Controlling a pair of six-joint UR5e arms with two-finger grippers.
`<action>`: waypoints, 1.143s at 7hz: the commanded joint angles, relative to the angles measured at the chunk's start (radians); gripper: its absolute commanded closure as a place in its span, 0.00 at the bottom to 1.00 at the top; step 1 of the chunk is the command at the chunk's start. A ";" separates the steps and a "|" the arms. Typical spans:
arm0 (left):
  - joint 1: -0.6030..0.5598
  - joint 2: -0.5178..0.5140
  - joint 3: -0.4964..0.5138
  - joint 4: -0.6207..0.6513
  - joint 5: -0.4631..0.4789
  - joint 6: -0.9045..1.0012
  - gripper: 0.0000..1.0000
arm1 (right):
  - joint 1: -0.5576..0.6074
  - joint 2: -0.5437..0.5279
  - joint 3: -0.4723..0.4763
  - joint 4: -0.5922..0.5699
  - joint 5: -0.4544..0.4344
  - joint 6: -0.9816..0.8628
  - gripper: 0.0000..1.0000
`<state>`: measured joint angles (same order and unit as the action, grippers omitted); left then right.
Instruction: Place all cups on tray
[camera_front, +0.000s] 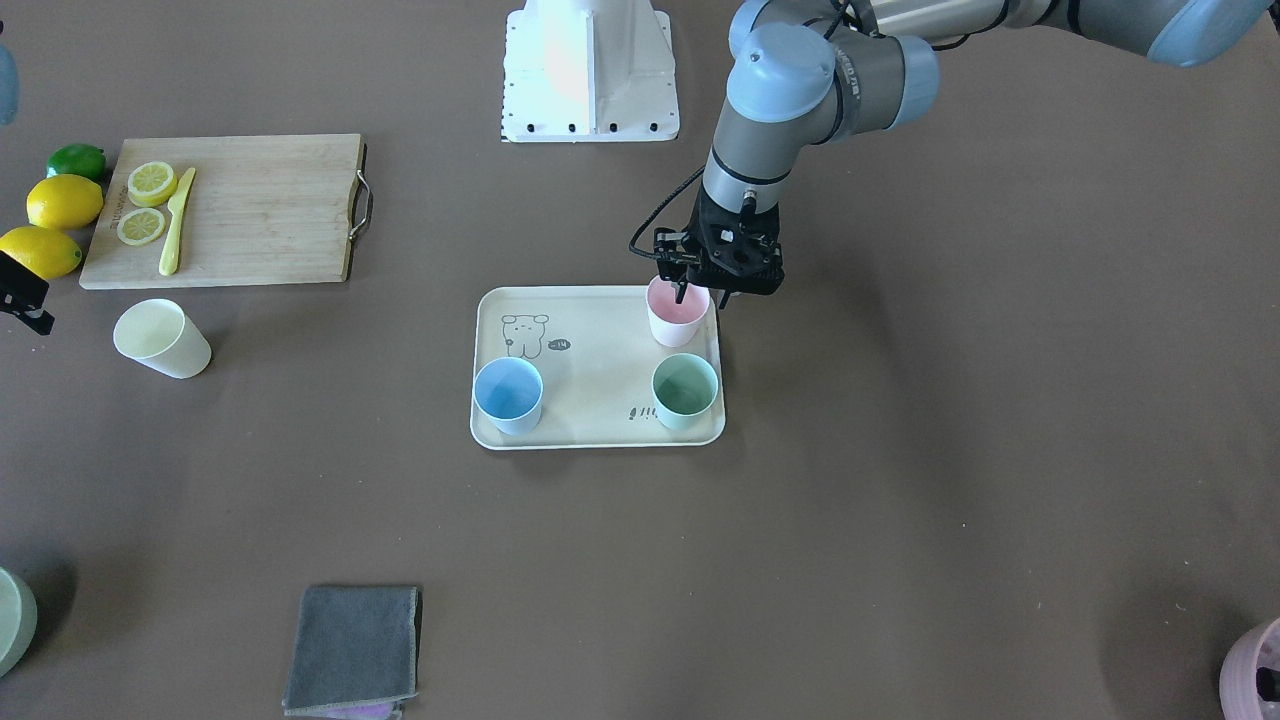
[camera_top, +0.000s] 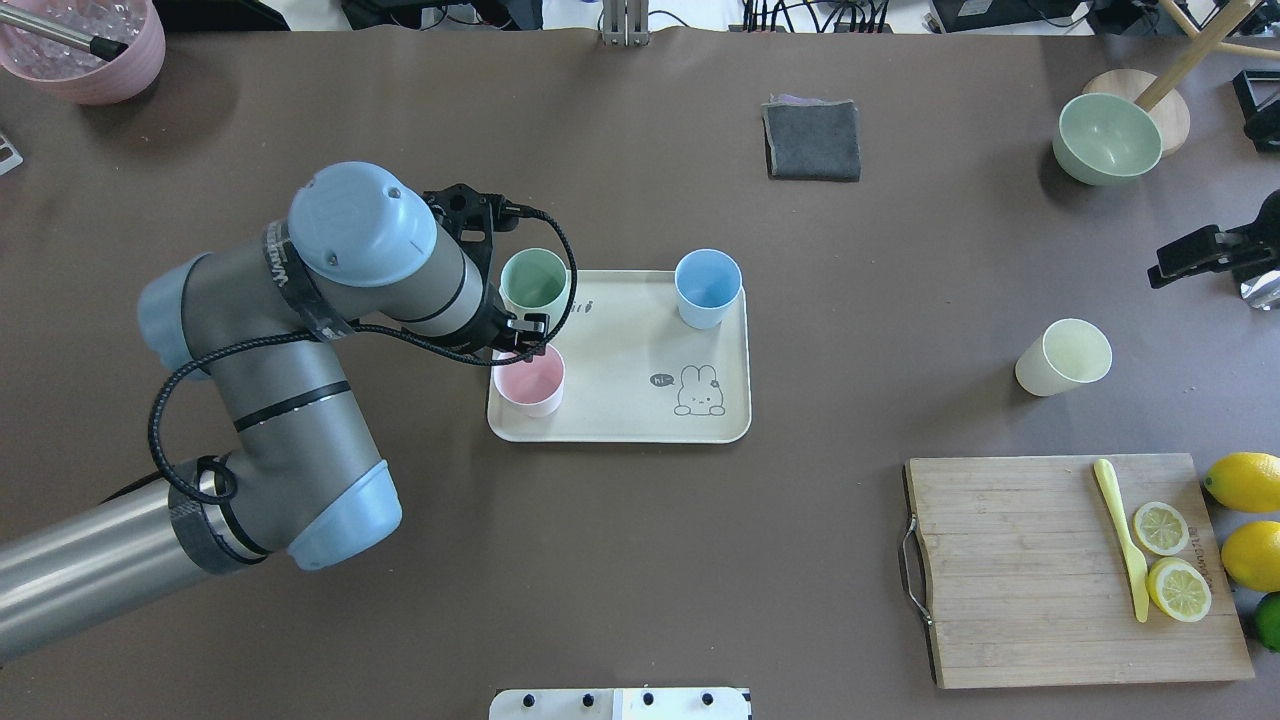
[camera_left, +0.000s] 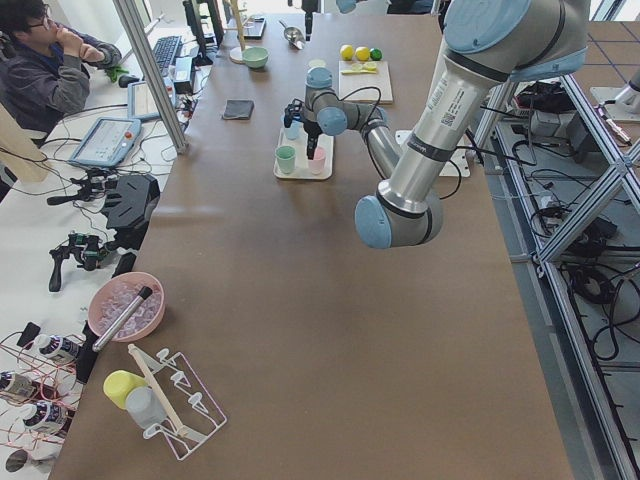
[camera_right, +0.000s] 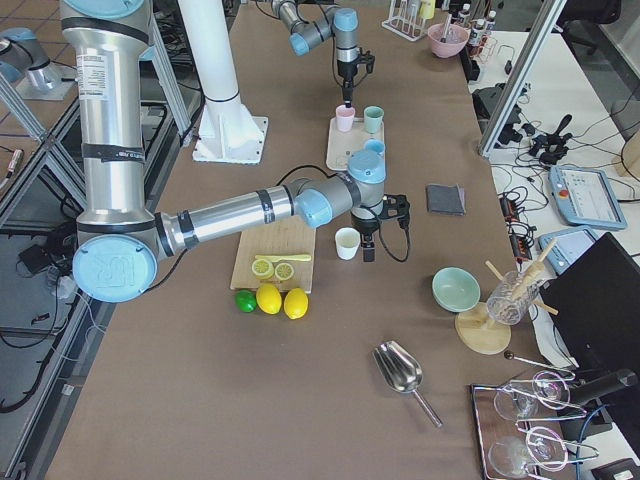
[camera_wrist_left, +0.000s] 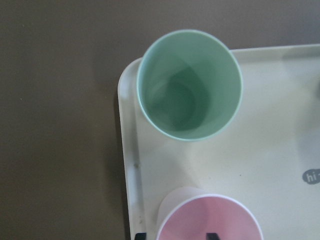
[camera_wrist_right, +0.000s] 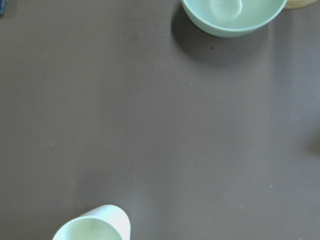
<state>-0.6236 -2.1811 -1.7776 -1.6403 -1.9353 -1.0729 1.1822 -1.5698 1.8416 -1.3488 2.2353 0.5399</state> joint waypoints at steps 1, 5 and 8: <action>-0.169 0.004 -0.063 0.068 -0.155 0.126 0.02 | -0.022 -0.006 -0.004 -0.001 -0.009 0.012 0.01; -0.179 0.023 -0.062 0.065 -0.149 0.162 0.02 | -0.168 -0.012 -0.004 0.004 -0.134 0.121 0.01; -0.179 0.024 -0.059 0.065 -0.148 0.163 0.02 | -0.219 -0.018 -0.083 0.158 -0.154 0.181 0.08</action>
<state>-0.8022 -2.1571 -1.8378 -1.5753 -2.0843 -0.9103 0.9833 -1.5849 1.7937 -1.2586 2.0946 0.6981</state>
